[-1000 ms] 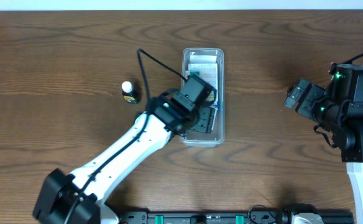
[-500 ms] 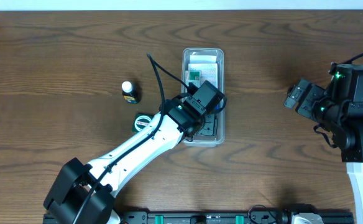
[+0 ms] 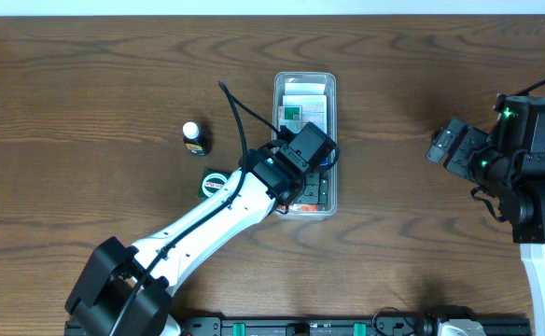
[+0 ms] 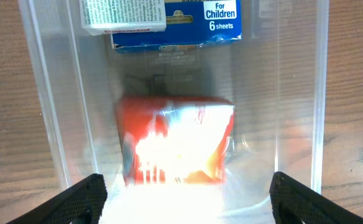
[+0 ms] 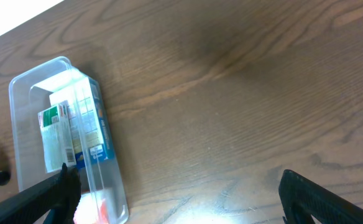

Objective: Pack container
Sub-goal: 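Carry the red box right and drop it into the container, then move the left gripper to the syrup bottle and grasp its cap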

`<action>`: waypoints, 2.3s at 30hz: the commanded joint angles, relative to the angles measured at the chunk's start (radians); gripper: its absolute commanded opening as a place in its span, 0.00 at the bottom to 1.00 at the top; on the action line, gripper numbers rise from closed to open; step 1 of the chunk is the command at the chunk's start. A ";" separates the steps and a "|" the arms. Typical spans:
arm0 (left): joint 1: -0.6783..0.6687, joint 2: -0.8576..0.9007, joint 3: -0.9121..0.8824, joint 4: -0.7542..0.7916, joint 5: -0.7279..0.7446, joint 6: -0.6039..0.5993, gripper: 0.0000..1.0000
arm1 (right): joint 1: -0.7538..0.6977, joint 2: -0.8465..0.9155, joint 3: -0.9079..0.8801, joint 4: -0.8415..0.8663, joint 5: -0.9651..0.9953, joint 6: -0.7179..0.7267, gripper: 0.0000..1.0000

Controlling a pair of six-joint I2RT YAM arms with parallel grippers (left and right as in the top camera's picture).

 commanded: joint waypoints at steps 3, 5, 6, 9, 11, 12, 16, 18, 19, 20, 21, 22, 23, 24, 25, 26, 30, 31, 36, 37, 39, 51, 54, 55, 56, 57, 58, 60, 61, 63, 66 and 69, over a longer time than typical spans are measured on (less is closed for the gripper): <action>0.000 0.004 0.012 0.005 -0.008 -0.002 0.86 | -0.005 0.000 0.006 -0.001 0.008 0.000 0.99; 0.000 0.003 0.012 0.018 -0.008 -0.002 0.87 | -0.005 0.000 0.006 -0.002 0.008 0.000 0.99; 0.000 0.001 0.013 0.027 -0.008 -0.002 0.86 | -0.005 0.000 0.006 -0.001 0.008 0.000 0.99; 0.001 -0.024 0.016 0.058 -0.006 0.021 0.91 | -0.005 0.000 0.006 -0.001 0.008 0.000 0.99; 0.003 -0.060 0.016 0.092 0.031 0.026 0.98 | -0.005 0.000 0.006 -0.002 0.008 0.000 0.99; 0.005 -0.081 0.016 0.108 0.052 0.026 0.98 | -0.005 0.000 0.006 -0.002 0.008 0.000 0.99; 0.040 -0.201 0.021 0.111 0.097 0.079 0.98 | -0.005 0.000 0.006 -0.002 0.008 0.000 0.99; 0.076 -0.271 0.021 0.093 0.097 0.103 0.98 | -0.005 0.000 0.006 -0.001 0.008 0.000 0.99; 0.098 -0.302 0.021 0.080 0.093 0.119 0.98 | -0.005 0.000 0.006 -0.001 0.008 0.000 0.99; 0.129 -0.335 0.021 0.061 0.085 0.135 0.98 | -0.005 0.000 0.006 -0.002 0.008 0.000 0.99; 0.160 -0.360 0.021 0.040 0.074 0.148 0.98 | -0.005 0.000 0.006 -0.001 0.008 0.000 0.99; 0.196 -0.380 0.021 0.015 0.055 0.158 0.98 | -0.005 0.000 0.006 -0.001 0.008 0.000 0.99; 0.242 -0.398 0.021 -0.019 0.023 0.158 0.98 | -0.005 0.000 0.006 -0.001 0.008 0.000 0.99; 0.292 -0.408 0.021 -0.051 0.002 0.159 0.98 | -0.005 0.000 0.006 -0.002 0.008 0.000 0.99; 0.338 -0.409 0.021 -0.075 -0.001 0.166 0.98 | -0.005 0.000 0.006 -0.001 0.008 0.001 0.99; 0.393 -0.405 0.021 -0.100 0.000 0.174 0.98 | -0.005 0.000 0.006 -0.001 0.008 0.000 0.99; 0.553 -0.348 0.021 -0.138 0.016 0.235 0.98 | -0.005 0.000 0.006 -0.002 0.008 0.000 0.99; 0.585 -0.326 0.021 -0.133 0.035 0.265 0.98 | -0.005 0.000 0.006 -0.001 0.008 0.000 0.99; 0.663 -0.200 0.021 -0.077 0.058 0.378 0.98 | -0.005 0.000 0.006 -0.002 0.008 0.000 0.99; 0.671 -0.174 0.021 -0.065 0.058 0.394 0.98 | -0.005 0.000 0.006 -0.002 0.008 0.000 0.99; 0.684 -0.115 0.021 -0.030 0.058 0.420 0.98 | -0.005 0.000 0.006 -0.001 0.008 0.000 0.99; 0.690 0.080 0.021 0.126 0.057 0.453 0.86 | -0.005 0.000 0.006 -0.001 0.008 0.000 0.99; 0.690 0.080 0.021 0.141 0.037 0.454 0.81 | -0.005 0.000 0.006 -0.001 0.008 0.000 0.99; 0.690 0.080 0.021 0.144 0.026 0.462 0.77 | -0.005 0.000 0.006 -0.001 0.008 0.000 0.99; 0.690 0.080 0.021 0.145 0.025 0.475 0.74 | -0.005 0.000 0.006 -0.001 0.008 0.000 0.99; 0.690 0.080 0.021 0.145 0.025 0.483 0.72 | -0.005 0.000 0.006 -0.001 0.008 0.000 0.99; 0.690 0.080 0.021 0.145 0.025 0.484 0.70 | -0.005 0.000 0.006 -0.001 0.008 0.000 0.99; 0.690 0.080 0.021 0.145 0.025 0.483 0.63 | -0.005 0.000 0.006 -0.002 0.008 0.001 0.99; 0.690 0.080 0.021 0.145 0.025 0.483 0.61 | -0.005 0.000 0.006 -0.002 0.008 0.000 0.99; 0.690 0.080 0.021 0.144 0.026 0.483 0.56 | -0.005 0.000 0.006 -0.001 0.008 0.000 0.99; 0.690 0.080 0.021 0.143 0.026 0.483 0.46 | -0.005 0.000 0.006 -0.002 0.008 0.000 0.99; 0.690 0.080 0.021 0.143 0.026 0.483 0.42 | -0.005 0.000 0.006 -0.001 0.008 0.000 0.99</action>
